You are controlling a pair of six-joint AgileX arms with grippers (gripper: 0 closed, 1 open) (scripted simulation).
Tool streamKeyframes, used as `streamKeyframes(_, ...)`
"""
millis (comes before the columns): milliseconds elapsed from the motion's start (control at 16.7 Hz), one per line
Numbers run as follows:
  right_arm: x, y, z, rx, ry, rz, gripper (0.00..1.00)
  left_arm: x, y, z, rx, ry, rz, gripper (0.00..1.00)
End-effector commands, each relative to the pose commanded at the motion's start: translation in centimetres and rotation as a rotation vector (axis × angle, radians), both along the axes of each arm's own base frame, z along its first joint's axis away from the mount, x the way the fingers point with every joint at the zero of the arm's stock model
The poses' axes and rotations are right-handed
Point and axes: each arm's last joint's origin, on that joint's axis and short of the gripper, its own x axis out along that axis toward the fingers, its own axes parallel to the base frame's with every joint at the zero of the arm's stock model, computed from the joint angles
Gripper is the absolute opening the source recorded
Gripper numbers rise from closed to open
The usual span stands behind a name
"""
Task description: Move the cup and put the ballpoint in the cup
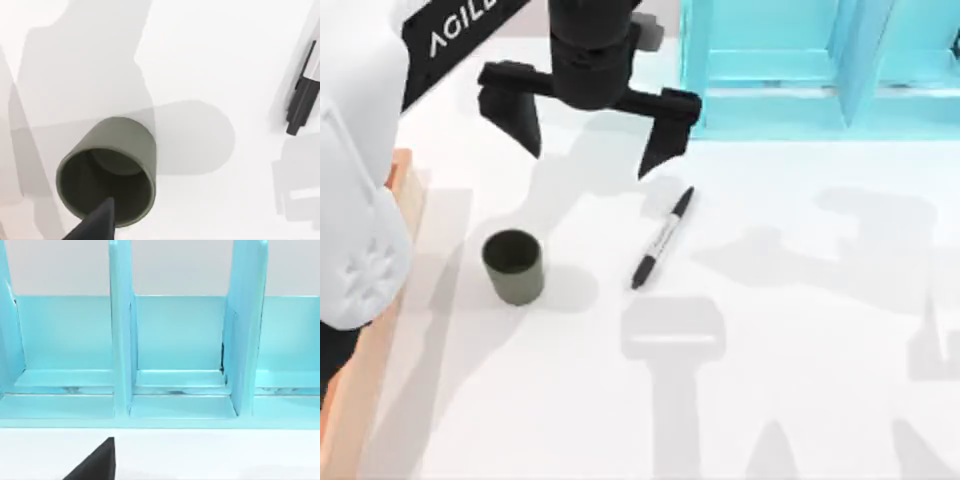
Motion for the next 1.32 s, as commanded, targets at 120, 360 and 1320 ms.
streamKeyframes(120, 0.0, 0.0, 0.0, 0.000, 0.000, 0.000, 1.00, -0.1, -4.1, -3.9, 0.054, -0.033, -0.117, 1.00)
streamKeyframes(360, 0.0, 0.0, 0.0, 0.000, 0.000, 0.000, 1.00, -1.1, -8.4, -7.6, 0.109, -0.083, -0.249, 1.00)
streamKeyframes(1320, 0.0, 0.0, 0.0, 0.000, 0.000, 0.000, 1.00, 0.6, -7.0, -17.2, 0.109, -0.083, -0.249, 1.00)
